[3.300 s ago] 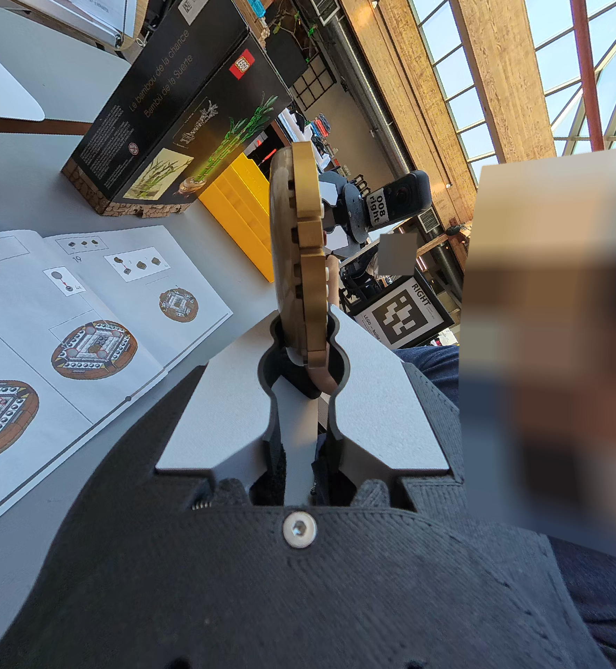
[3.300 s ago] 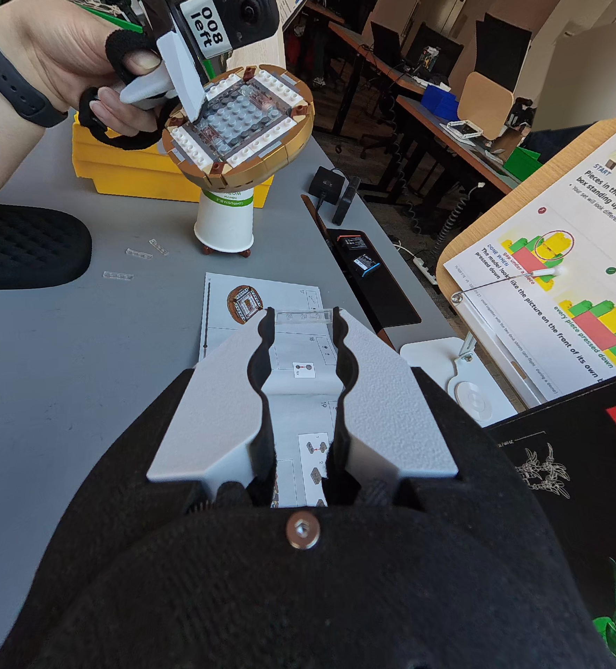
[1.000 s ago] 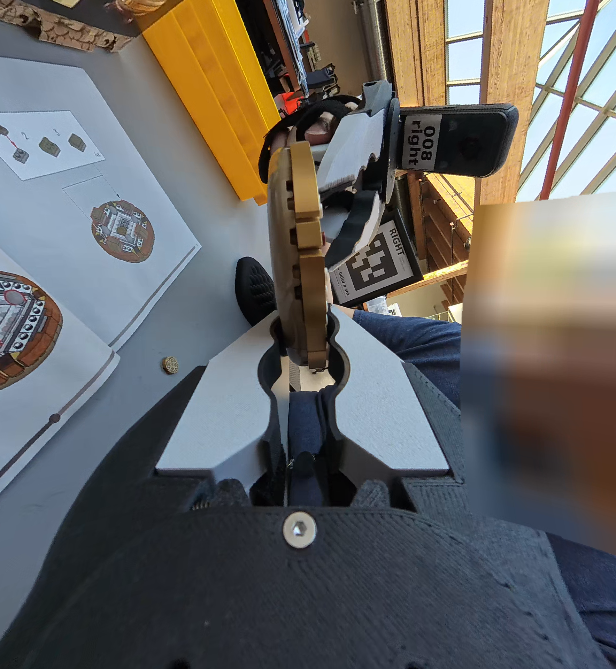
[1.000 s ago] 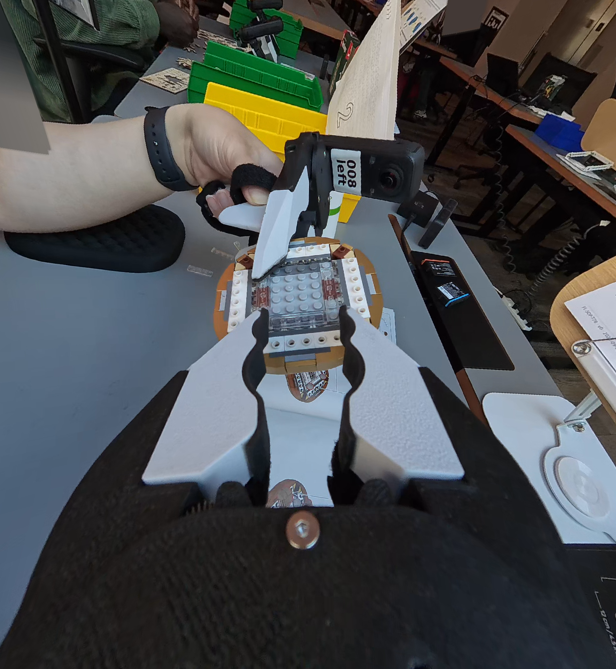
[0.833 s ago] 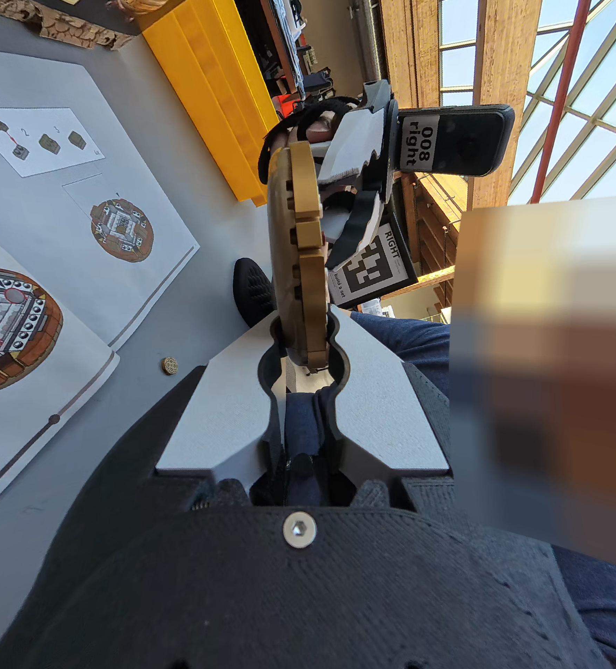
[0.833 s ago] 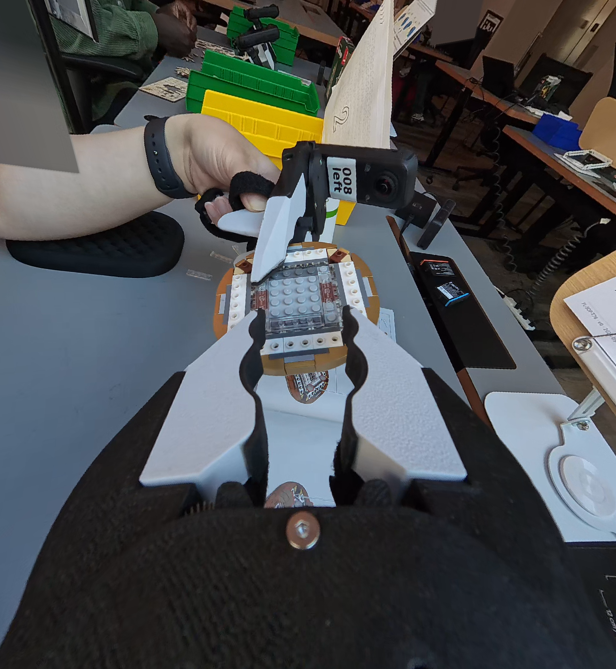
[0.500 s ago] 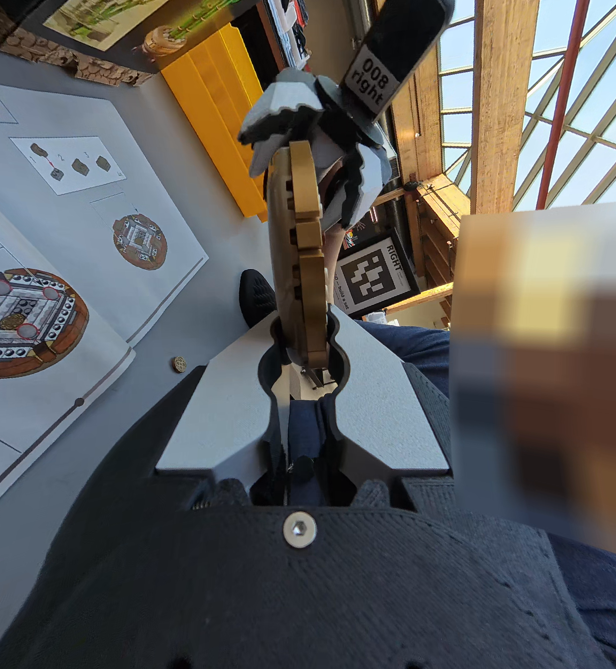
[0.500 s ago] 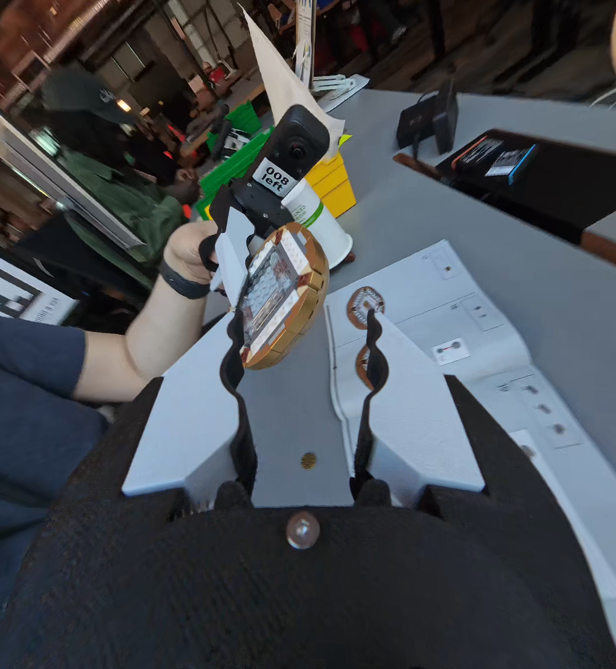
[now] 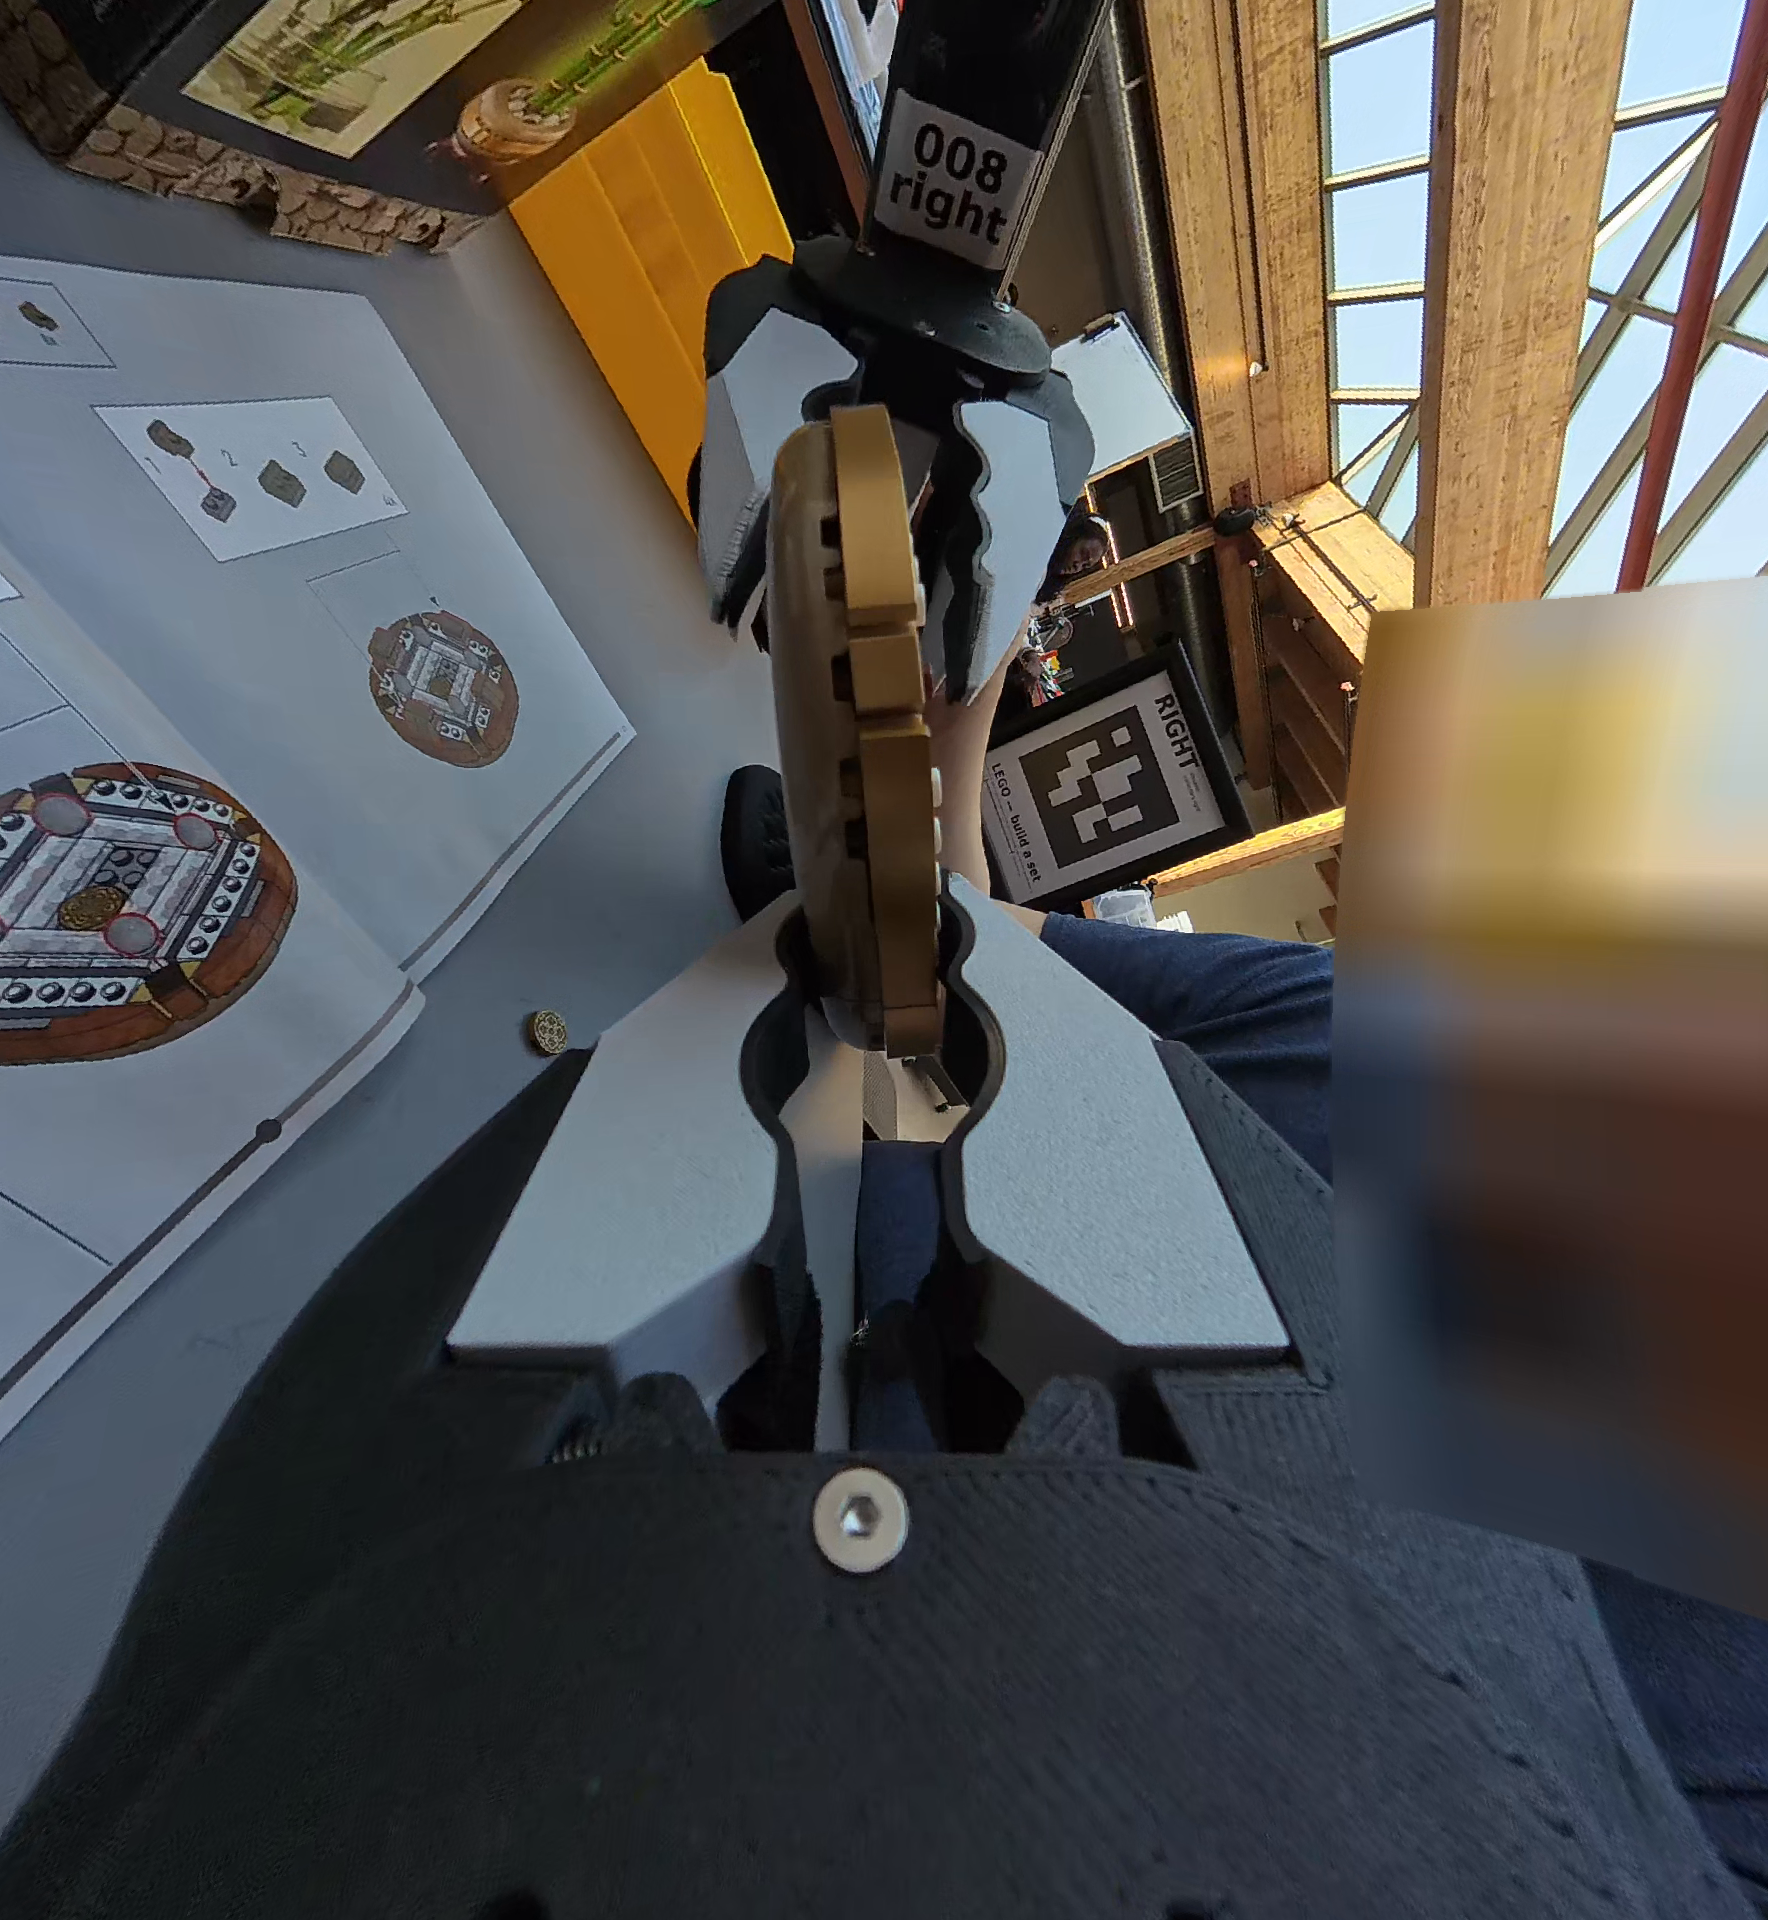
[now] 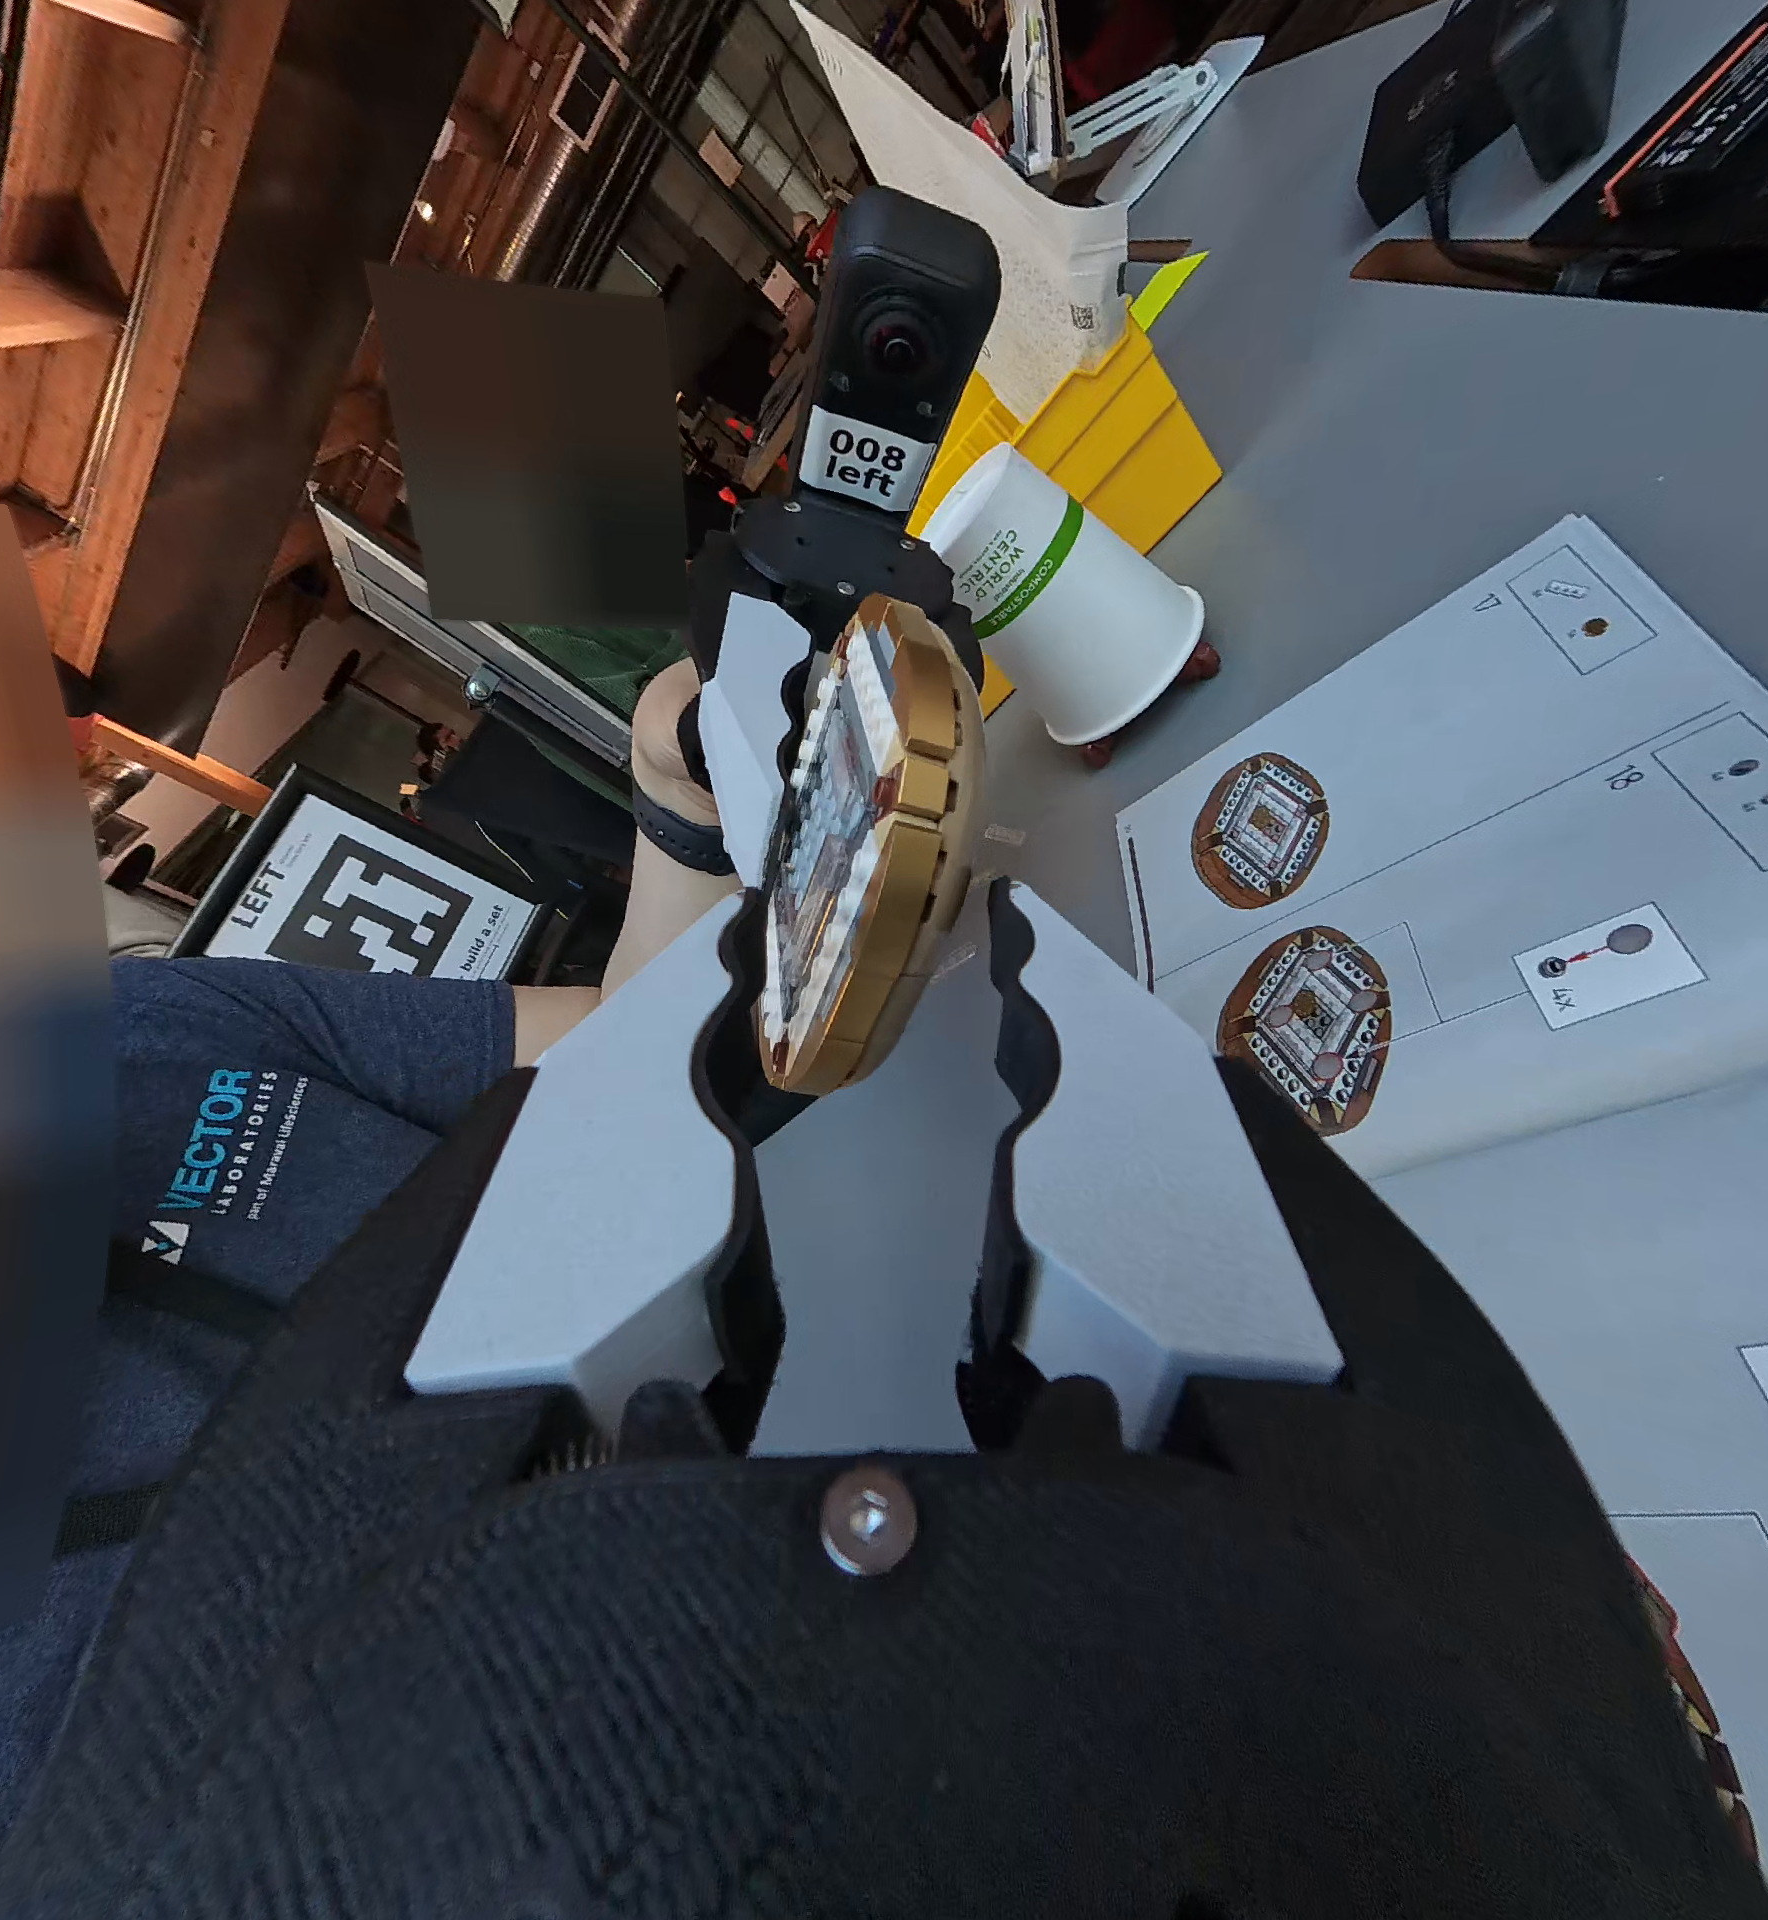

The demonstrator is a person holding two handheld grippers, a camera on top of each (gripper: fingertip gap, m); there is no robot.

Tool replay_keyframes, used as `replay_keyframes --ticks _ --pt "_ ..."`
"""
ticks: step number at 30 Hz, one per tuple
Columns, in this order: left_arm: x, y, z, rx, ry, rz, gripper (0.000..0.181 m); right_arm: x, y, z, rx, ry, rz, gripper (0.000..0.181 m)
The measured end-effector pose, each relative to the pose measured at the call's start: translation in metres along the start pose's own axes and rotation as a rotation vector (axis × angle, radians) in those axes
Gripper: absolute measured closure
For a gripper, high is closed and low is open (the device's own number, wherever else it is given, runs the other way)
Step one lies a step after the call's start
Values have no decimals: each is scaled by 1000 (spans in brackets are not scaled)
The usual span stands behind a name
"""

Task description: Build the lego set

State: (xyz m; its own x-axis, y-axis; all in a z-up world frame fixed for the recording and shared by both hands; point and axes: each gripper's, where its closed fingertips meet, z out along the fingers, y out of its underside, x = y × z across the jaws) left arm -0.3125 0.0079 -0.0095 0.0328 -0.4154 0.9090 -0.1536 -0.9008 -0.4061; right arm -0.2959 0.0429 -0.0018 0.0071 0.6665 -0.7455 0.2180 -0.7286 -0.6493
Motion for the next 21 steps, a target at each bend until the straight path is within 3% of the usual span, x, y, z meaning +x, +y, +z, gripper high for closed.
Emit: replay_keyframes --ticks 21 --pt "0 3 4 -27 -32 41 162 0 8 4 -42 -21 9 150"
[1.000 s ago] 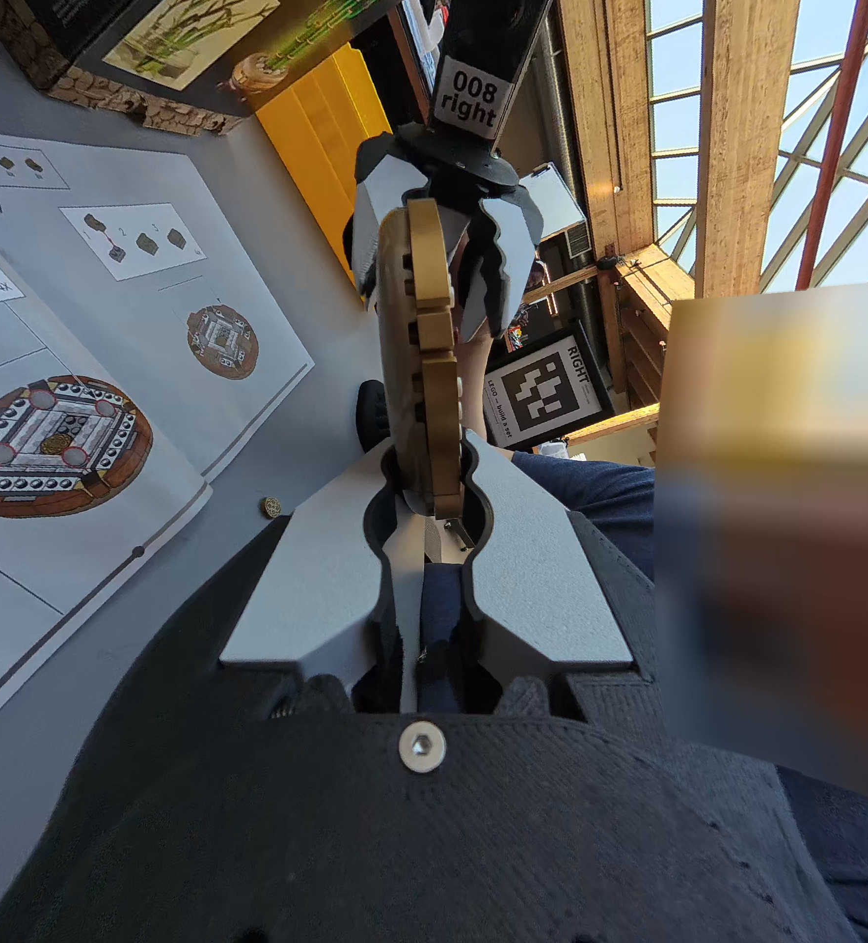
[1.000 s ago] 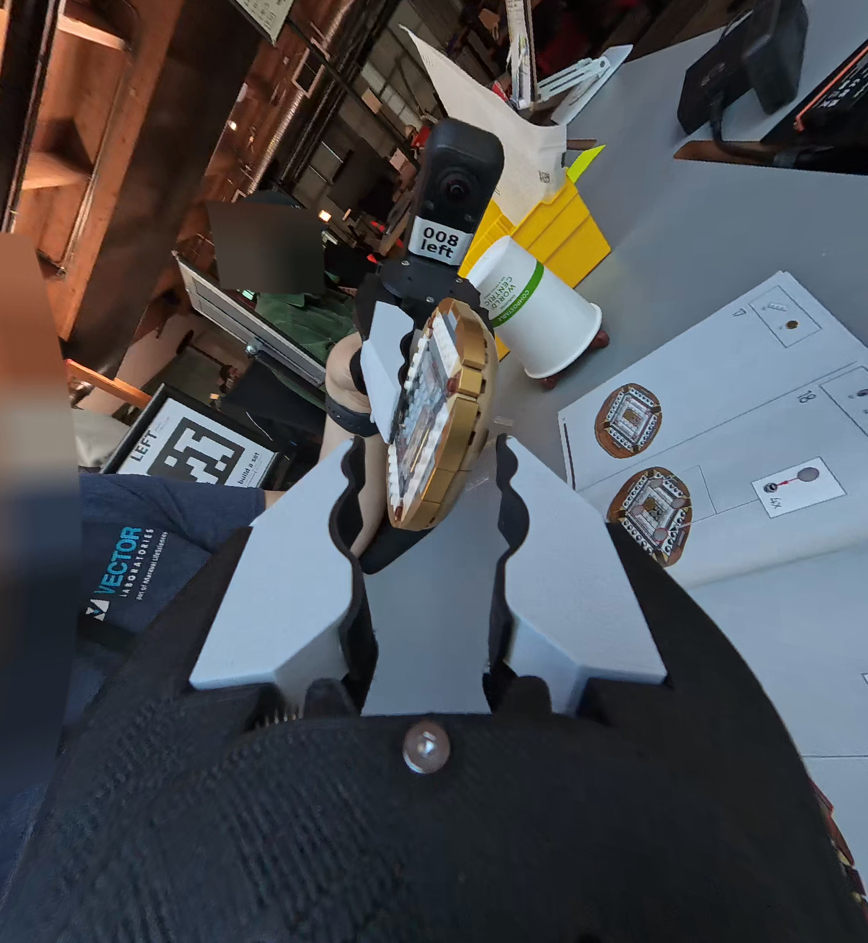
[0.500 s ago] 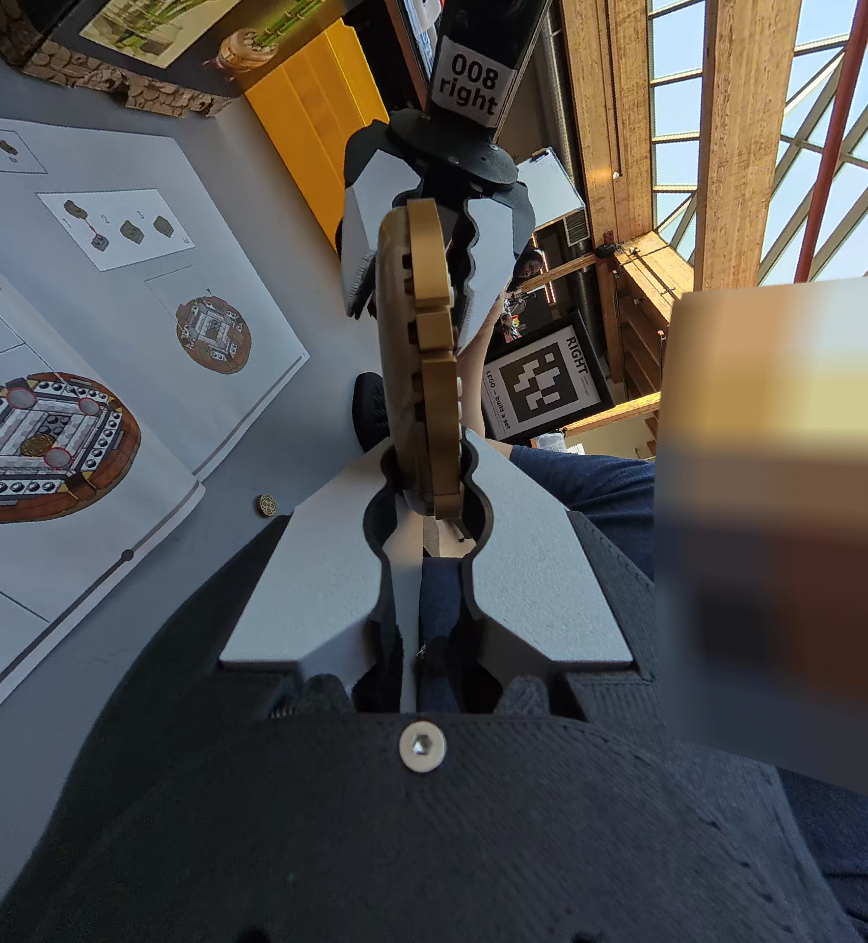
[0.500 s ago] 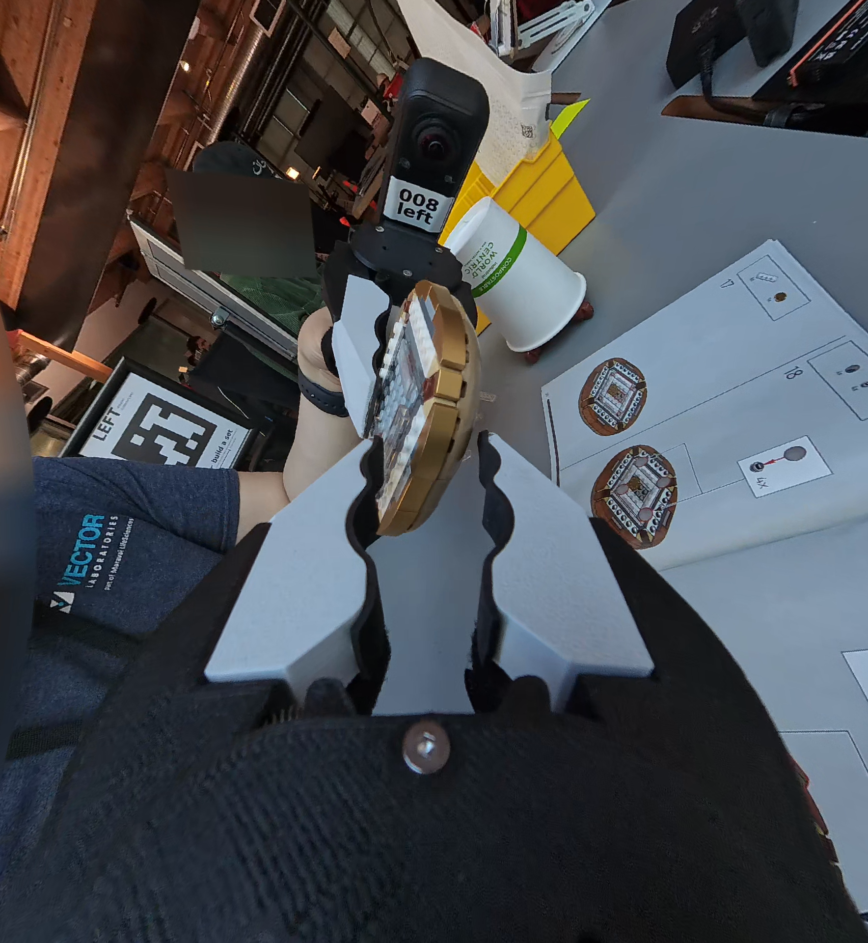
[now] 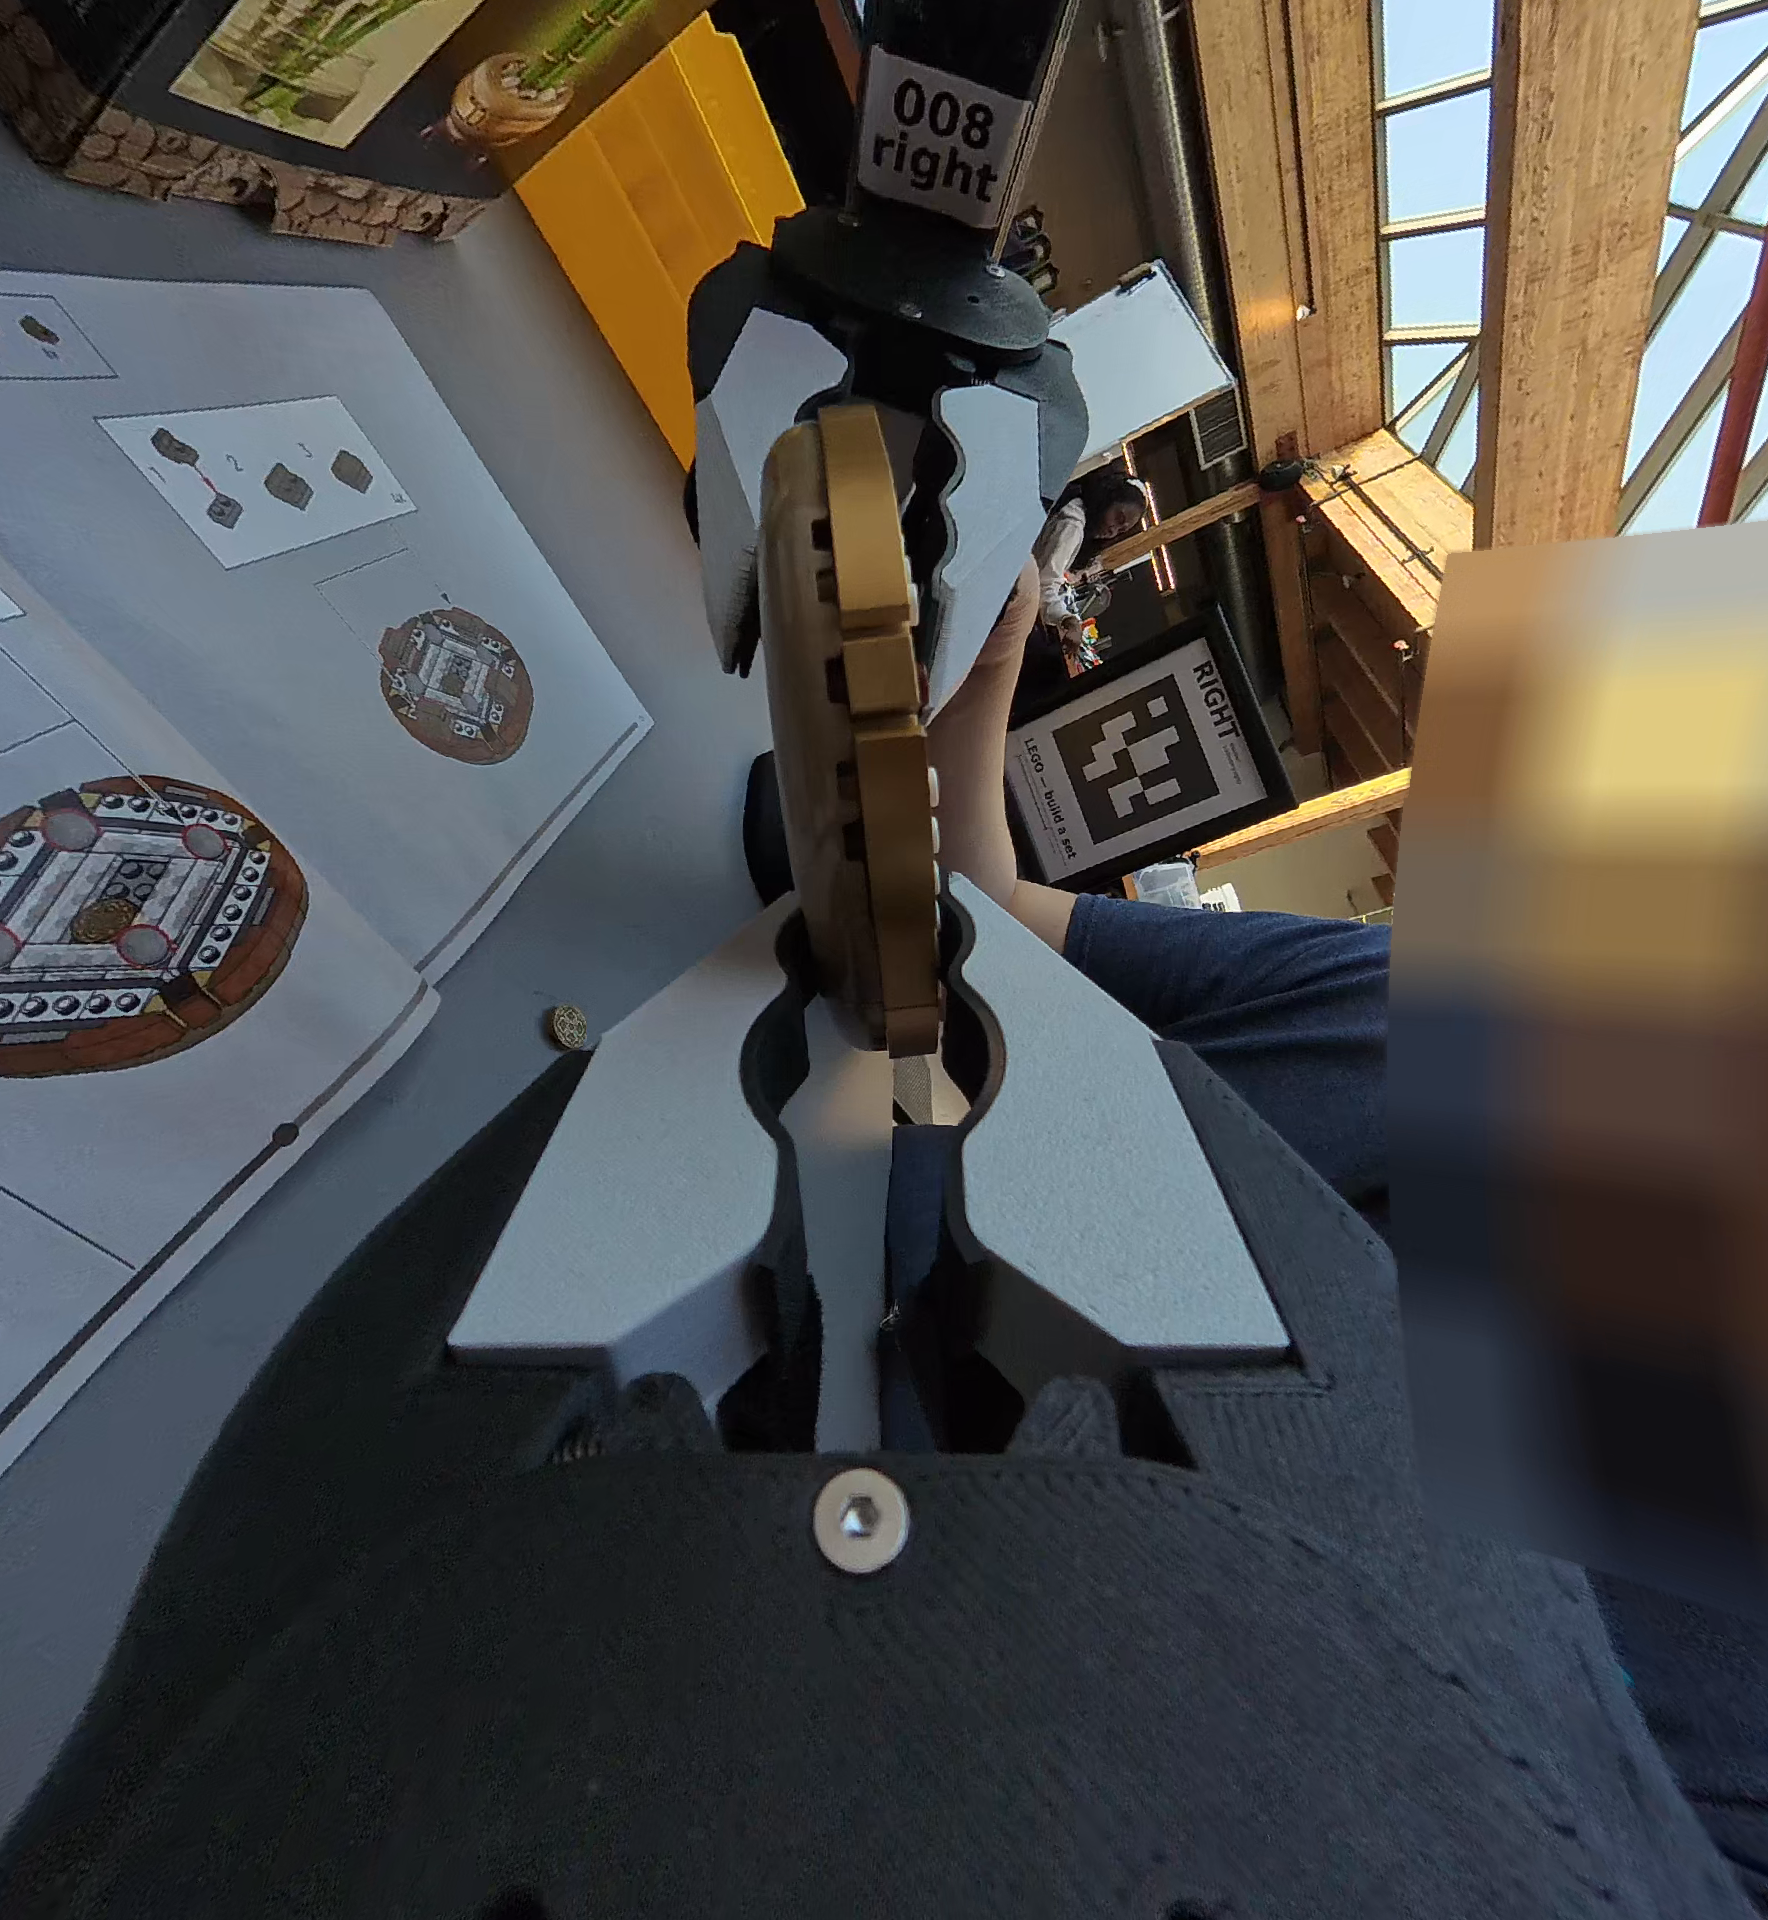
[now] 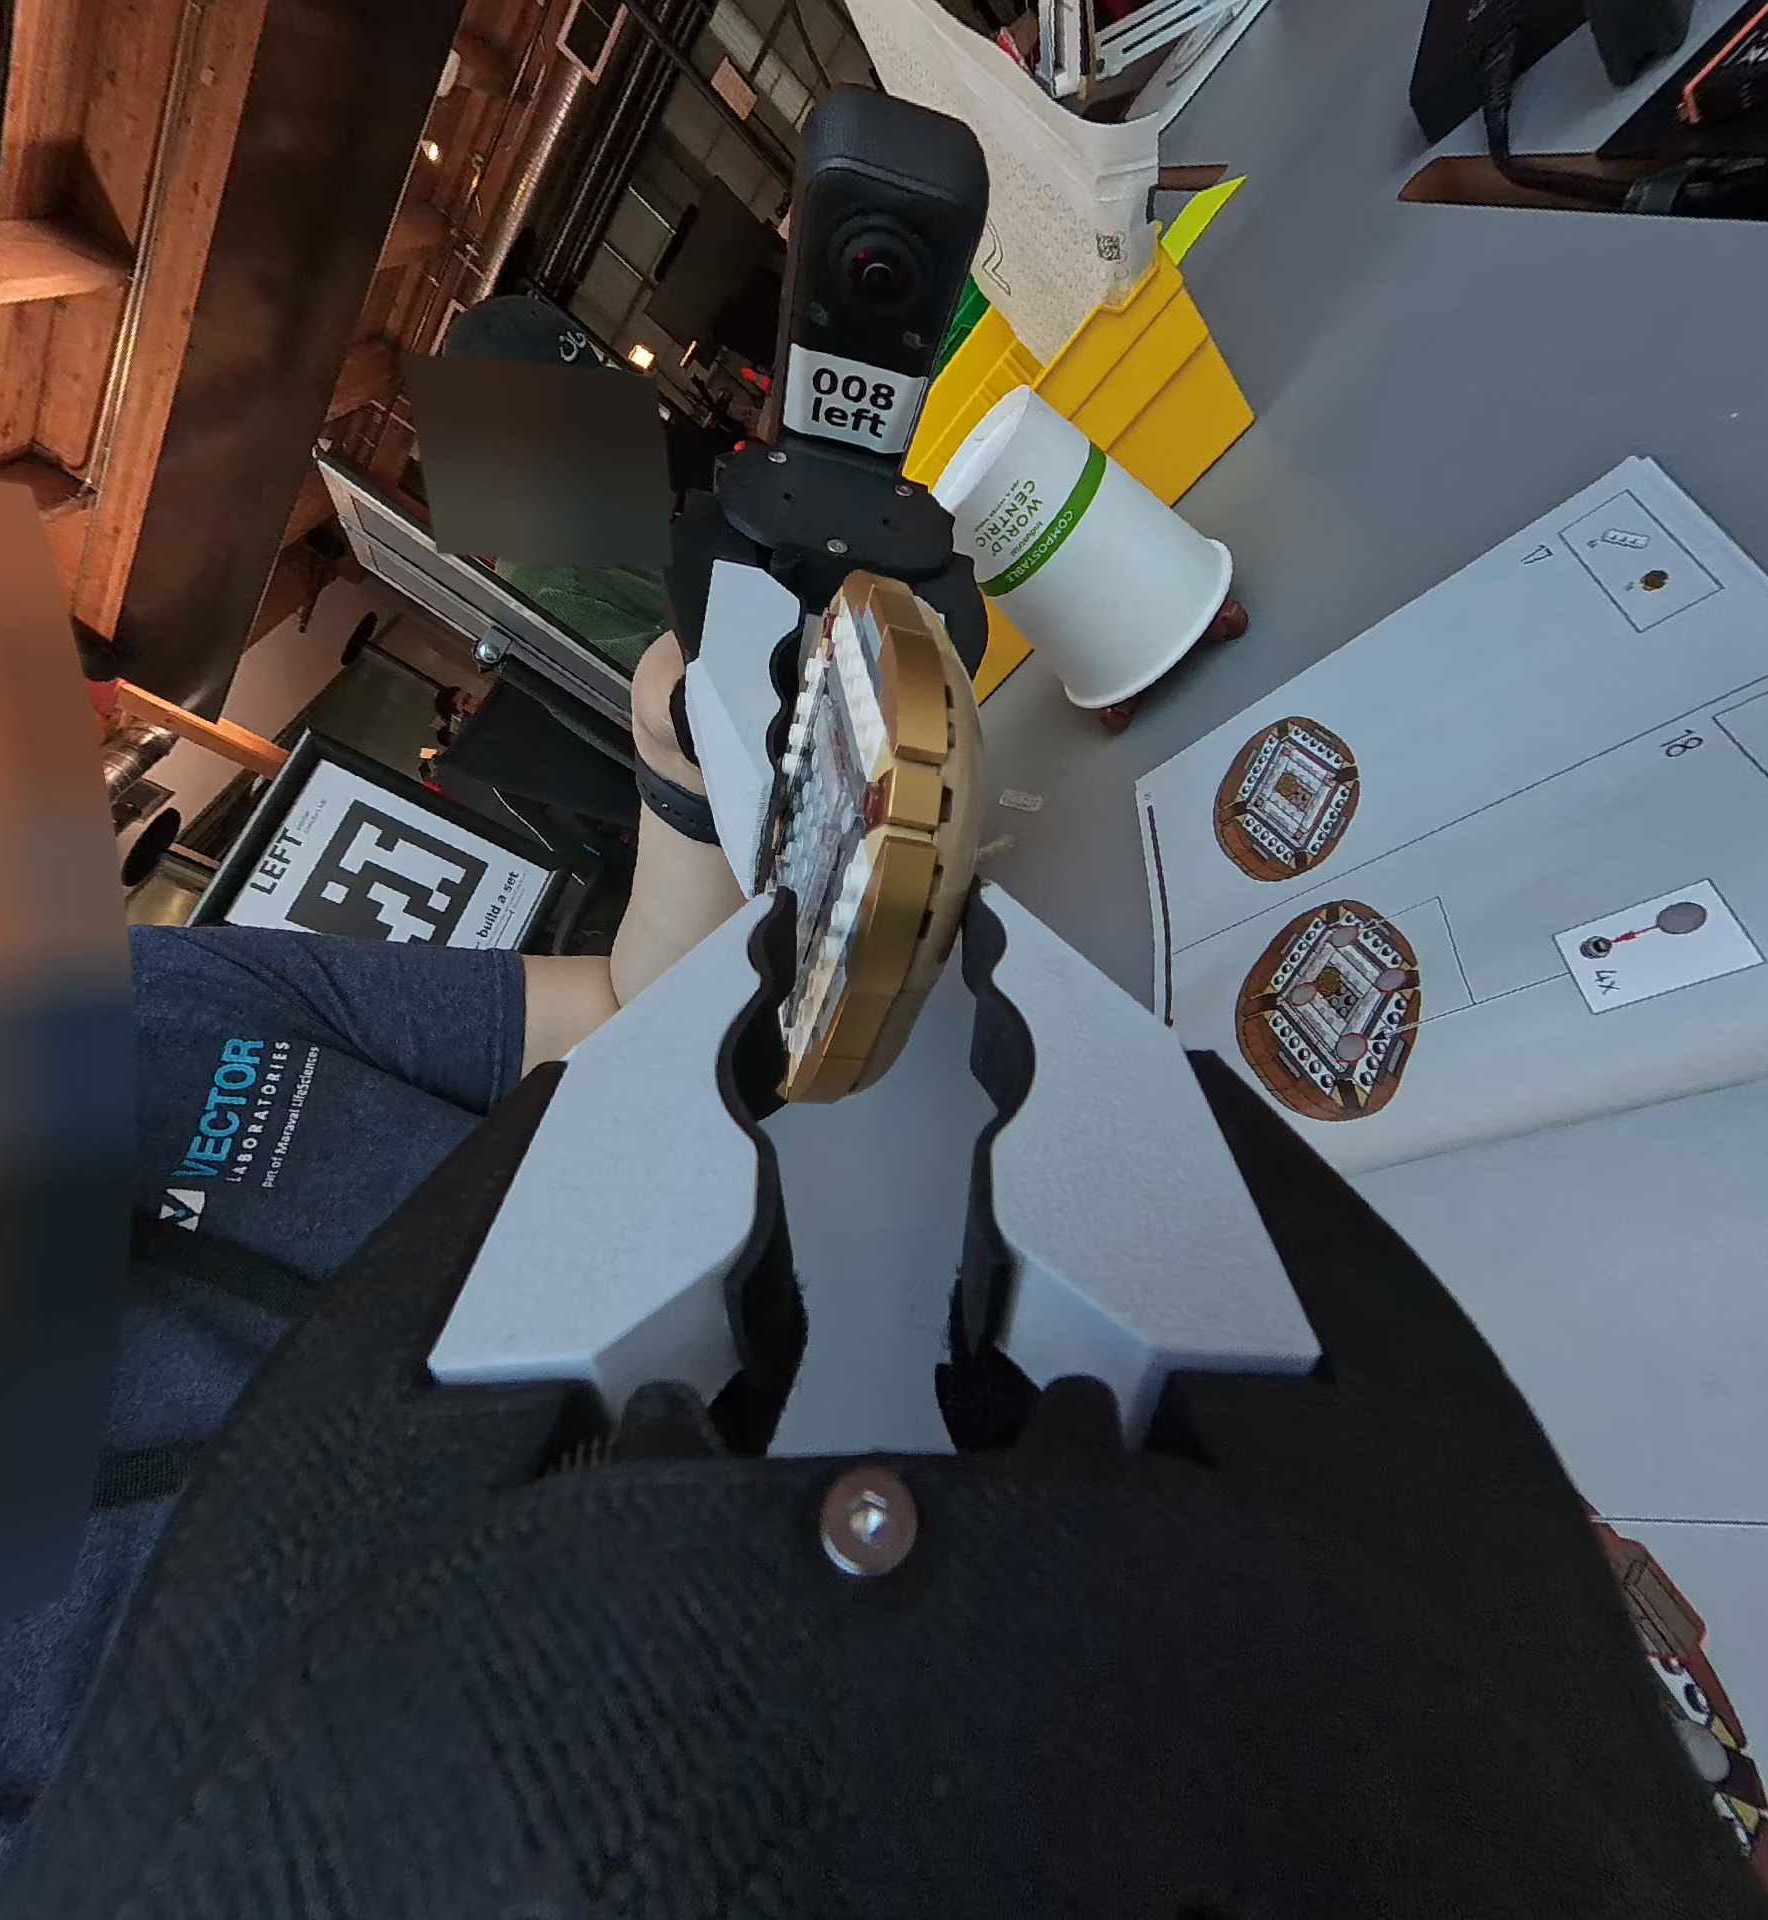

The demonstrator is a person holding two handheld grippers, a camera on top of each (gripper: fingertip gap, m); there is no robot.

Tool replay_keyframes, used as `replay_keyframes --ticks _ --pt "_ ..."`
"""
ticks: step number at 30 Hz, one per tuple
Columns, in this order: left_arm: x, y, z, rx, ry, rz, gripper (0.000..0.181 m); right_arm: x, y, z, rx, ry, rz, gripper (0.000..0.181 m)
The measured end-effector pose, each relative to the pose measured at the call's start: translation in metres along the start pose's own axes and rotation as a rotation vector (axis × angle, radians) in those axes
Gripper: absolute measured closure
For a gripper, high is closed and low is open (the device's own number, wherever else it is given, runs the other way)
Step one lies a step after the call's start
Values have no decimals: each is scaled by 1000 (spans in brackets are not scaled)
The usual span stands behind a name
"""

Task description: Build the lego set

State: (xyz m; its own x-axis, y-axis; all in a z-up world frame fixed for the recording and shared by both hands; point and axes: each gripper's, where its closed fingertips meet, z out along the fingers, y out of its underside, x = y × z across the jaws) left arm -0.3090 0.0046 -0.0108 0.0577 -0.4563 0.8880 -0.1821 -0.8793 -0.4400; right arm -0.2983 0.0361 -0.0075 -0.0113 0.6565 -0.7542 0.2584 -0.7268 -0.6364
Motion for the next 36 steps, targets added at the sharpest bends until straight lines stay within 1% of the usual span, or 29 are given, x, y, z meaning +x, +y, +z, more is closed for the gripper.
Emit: replay_keyframes --ticks 9,20,25,30,36 --pt "2 -3 -1 16 1 19 162 -4 -4 -1 30 -53 3 152" --pt "4 -8 -1 36 -18 56 162 -7 -9 -4 53 -47 -54 154" --pt "3 -9 -1 42 -26 69 162 -10 -11 -5 67 -84 -43 159" --pt "5 -8 -2 32 -20 65 162 -9 -7 -4 46 -104 -3 157" --pt "8 -9 -2 35 -17 87 163 -10 -11 -8 61 -77 -37 153"
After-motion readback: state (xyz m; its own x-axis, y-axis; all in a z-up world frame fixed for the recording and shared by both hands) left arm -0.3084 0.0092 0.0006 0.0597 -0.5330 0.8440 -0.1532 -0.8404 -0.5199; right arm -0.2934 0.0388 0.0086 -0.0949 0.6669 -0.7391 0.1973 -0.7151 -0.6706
